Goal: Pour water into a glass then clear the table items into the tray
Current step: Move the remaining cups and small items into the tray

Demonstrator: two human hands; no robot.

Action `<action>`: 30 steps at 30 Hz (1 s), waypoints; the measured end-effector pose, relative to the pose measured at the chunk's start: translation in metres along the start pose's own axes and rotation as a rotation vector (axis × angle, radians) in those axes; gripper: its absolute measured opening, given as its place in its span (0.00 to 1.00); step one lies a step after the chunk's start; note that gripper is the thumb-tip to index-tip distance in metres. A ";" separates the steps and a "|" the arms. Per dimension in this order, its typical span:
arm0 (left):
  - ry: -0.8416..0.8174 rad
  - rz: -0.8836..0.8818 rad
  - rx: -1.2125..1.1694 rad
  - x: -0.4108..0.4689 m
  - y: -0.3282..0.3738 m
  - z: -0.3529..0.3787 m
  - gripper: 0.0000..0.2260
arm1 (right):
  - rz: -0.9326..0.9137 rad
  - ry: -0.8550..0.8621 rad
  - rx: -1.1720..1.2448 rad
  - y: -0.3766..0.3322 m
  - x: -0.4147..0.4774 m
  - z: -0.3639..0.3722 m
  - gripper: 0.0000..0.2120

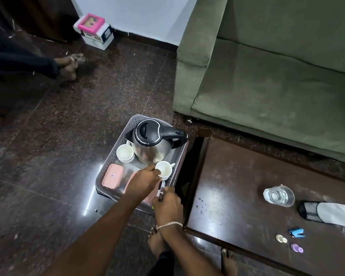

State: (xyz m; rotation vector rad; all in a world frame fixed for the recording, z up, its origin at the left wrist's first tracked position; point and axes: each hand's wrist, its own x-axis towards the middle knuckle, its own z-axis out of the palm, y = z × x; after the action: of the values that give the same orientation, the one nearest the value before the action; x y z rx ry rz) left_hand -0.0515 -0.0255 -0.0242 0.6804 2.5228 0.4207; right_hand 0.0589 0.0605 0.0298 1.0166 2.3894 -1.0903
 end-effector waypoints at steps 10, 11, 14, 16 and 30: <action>-0.035 0.046 -0.164 -0.022 -0.031 -0.014 0.28 | -0.063 0.020 -0.157 -0.016 0.014 0.026 0.22; -0.033 0.062 -0.171 -0.022 -0.034 -0.013 0.27 | -0.072 0.022 -0.180 -0.018 0.017 0.029 0.21; -0.036 0.090 -0.178 -0.025 -0.040 -0.011 0.21 | -0.096 0.056 -0.219 -0.022 0.021 0.037 0.15; -0.012 0.107 -0.171 -0.027 -0.041 -0.009 0.17 | -0.115 0.059 -0.225 -0.023 0.022 0.041 0.17; 0.028 0.086 -0.125 -0.035 -0.026 -0.013 0.13 | -0.170 -0.006 -0.274 -0.009 0.024 0.039 0.12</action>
State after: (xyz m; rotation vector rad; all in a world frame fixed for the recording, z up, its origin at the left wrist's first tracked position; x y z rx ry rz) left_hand -0.0416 -0.0679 -0.0106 0.7407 2.4749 0.6163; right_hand 0.0355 0.0387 -0.0040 0.7276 2.5680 -0.7852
